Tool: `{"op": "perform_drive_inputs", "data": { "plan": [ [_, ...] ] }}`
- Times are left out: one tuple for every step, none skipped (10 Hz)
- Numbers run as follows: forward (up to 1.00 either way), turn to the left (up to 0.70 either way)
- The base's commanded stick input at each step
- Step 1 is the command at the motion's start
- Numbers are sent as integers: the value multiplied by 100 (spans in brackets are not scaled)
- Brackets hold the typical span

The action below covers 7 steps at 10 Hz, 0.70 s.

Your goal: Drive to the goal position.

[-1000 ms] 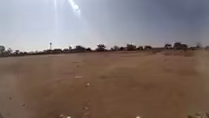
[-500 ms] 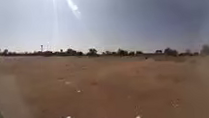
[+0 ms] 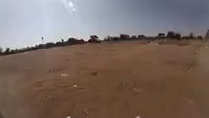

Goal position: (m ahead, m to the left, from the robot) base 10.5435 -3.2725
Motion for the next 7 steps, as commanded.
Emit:
{"op": "perform_drive_inputs", "data": {
  "plan": [
    [50, 0],
    [50, 0],
    [50, 0],
    [50, 0],
    [50, 0],
    [50, 0],
    [50, 0]
  ]
}}
